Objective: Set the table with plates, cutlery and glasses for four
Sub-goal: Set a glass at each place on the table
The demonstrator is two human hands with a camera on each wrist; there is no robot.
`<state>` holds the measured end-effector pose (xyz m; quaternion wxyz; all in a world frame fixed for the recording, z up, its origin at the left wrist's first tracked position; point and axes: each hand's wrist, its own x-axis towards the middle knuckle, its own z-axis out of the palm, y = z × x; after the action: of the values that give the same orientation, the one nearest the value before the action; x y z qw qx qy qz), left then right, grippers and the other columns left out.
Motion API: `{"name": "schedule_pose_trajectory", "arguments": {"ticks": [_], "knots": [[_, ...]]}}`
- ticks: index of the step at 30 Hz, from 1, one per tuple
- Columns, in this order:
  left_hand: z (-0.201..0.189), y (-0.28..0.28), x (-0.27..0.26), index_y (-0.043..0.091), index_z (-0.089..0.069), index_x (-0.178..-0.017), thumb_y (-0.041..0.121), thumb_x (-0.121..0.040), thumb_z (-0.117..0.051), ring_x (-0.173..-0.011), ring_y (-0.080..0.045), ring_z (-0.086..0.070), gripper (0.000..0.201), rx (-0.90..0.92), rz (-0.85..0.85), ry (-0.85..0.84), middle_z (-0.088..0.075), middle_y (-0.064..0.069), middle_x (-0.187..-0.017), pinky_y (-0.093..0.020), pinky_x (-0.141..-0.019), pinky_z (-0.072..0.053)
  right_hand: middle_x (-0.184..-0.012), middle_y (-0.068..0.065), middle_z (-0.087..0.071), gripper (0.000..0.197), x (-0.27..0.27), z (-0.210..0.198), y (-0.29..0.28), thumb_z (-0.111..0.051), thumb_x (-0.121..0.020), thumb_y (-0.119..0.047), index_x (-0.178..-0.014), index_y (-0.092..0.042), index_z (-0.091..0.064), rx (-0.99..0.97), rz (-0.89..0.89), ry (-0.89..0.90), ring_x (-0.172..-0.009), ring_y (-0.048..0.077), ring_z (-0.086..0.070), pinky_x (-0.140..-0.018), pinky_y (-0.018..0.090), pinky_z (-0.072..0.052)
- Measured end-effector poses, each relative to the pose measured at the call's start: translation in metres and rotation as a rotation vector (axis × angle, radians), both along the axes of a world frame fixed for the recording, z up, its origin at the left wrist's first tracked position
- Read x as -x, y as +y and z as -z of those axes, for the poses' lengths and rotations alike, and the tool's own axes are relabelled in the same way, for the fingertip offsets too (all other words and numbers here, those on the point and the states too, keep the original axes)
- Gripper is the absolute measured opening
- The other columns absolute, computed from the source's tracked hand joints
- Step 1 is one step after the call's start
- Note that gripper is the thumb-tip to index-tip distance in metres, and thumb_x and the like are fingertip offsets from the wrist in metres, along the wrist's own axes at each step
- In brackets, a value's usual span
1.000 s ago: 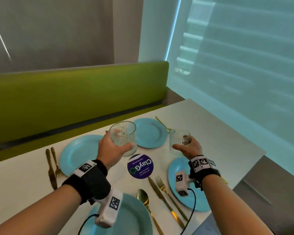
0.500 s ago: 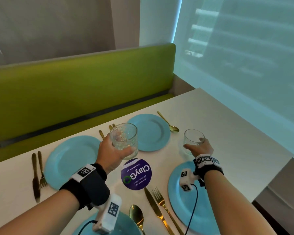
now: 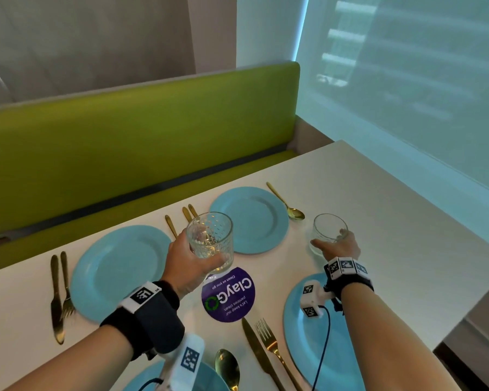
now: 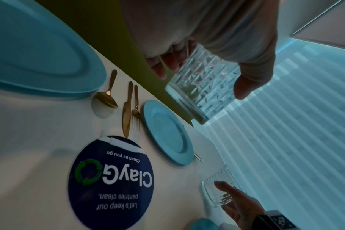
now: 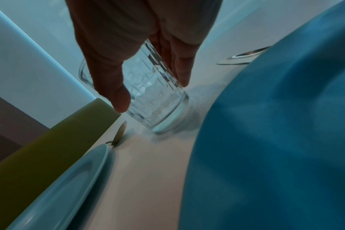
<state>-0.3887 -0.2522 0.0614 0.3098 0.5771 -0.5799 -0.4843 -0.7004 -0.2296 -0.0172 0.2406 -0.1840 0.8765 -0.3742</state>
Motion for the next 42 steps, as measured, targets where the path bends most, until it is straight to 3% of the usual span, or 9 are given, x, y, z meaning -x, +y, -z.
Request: {"name": "schedule_pose_trajectory", "arguments": {"ticks": [9,12,15,19,23,29,34,39,42], "knots": [[0.0,0.0,-0.004,0.02,-0.047,-0.122,0.022,-0.058,-0.085,-0.115,-0.025,-0.052,0.074,0.013,0.016,-0.053,-0.052,-0.001,-0.113,-0.045,-0.097,-0.049,-0.146,0.018,-0.037,0.112,-0.011,-0.016,0.009,-0.088,-0.06,-0.023,-0.146,-0.008,-0.018,0.012,-0.025,-0.027,-0.135,0.032,-0.035,-0.11,0.037,-0.033],[-0.003,0.003,-0.003,0.021,-0.048,-0.117,0.022,-0.056,-0.085,-0.11,-0.023,-0.054,0.072,0.009,0.027,-0.043,-0.053,0.0,-0.109,-0.035,-0.09,-0.051,-0.152,0.018,-0.019,0.116,-0.03,-0.038,0.02,-0.084,-0.066,-0.018,-0.149,-0.008,-0.005,0.113,-0.106,0.158,-0.142,0.03,-0.019,-0.115,0.038,-0.023],[-0.009,0.007,-0.002,0.013,-0.047,-0.126,0.011,-0.07,-0.08,-0.105,-0.019,-0.054,0.066,0.006,0.071,-0.025,-0.053,0.0,-0.109,-0.017,-0.072,-0.047,-0.147,0.012,-0.03,0.099,-0.062,-0.062,0.033,-0.079,-0.07,-0.022,-0.148,-0.011,-0.018,0.289,-0.296,0.299,-0.134,0.026,-0.032,-0.111,0.039,-0.032],[-0.016,0.014,0.002,0.01,-0.046,-0.13,0.015,-0.07,-0.081,-0.104,-0.019,-0.057,0.07,-0.009,0.141,0.01,-0.055,0.001,-0.109,-0.021,-0.077,-0.047,-0.131,0.003,-0.045,0.079,-0.111,-0.094,0.041,-0.077,-0.074,-0.02,-0.141,-0.019,-0.035,0.341,-0.694,-0.157,-0.117,0.016,-0.048,-0.091,0.029,-0.048],[-0.018,0.019,0.006,0.015,-0.05,-0.127,0.046,-0.054,-0.085,-0.107,-0.017,-0.057,0.087,0.093,0.194,-0.088,-0.058,0.0,-0.113,-0.028,-0.087,-0.05,-0.119,-0.004,-0.052,0.078,-0.144,-0.098,0.036,-0.078,-0.068,-0.019,-0.136,-0.022,-0.039,0.347,-0.881,-0.322,-0.113,0.015,-0.053,-0.086,0.023,-0.051],[-0.016,0.024,0.004,0.022,-0.057,-0.116,0.064,-0.036,-0.064,-0.102,-0.02,-0.055,0.091,0.123,0.201,-0.186,-0.059,0.001,-0.106,-0.04,-0.088,-0.051,-0.108,-0.009,-0.059,0.065,-0.155,-0.082,0.033,-0.079,-0.055,-0.031,-0.112,-0.034,-0.049,0.35,-0.865,-0.33,-0.104,0.015,-0.059,-0.093,0.034,-0.052],[-0.009,0.027,0.003,0.025,-0.053,-0.122,0.043,-0.058,-0.082,-0.097,-0.011,-0.052,0.073,0.084,0.216,-0.177,-0.059,0.003,-0.106,-0.012,-0.065,-0.041,-0.098,-0.011,-0.062,0.074,-0.155,-0.074,0.03,-0.079,-0.044,-0.039,-0.112,-0.02,-0.057,0.325,-0.786,-0.248,-0.093,0.006,-0.06,-0.082,0.016,-0.049],[-0.002,0.025,0.003,0.024,-0.031,-0.142,0.037,-0.062,-0.084,-0.121,-0.014,-0.043,0.097,0.065,0.244,-0.241,-0.044,0.0,-0.137,-0.033,-0.099,-0.045,-0.103,-0.005,-0.06,0.064,-0.147,-0.057,0.026,-0.085,-0.062,-0.021,-0.118,-0.012,-0.056,0.252,-0.639,-0.087,-0.097,0.012,-0.057,-0.08,0.016,-0.045],[0.002,0.02,-0.003,0.02,-0.033,-0.142,0.034,-0.067,-0.081,-0.125,-0.015,-0.043,0.09,0.012,0.215,-0.293,-0.043,-0.001,-0.139,-0.031,-0.1,-0.044,-0.111,0.0,-0.06,0.069,-0.14,-0.042,0.027,-0.085,-0.061,-0.024,-0.121,-0.012,-0.054,0.16,-0.568,-0.043,-0.1,0.013,-0.056,-0.079,0.016,-0.04]]}}
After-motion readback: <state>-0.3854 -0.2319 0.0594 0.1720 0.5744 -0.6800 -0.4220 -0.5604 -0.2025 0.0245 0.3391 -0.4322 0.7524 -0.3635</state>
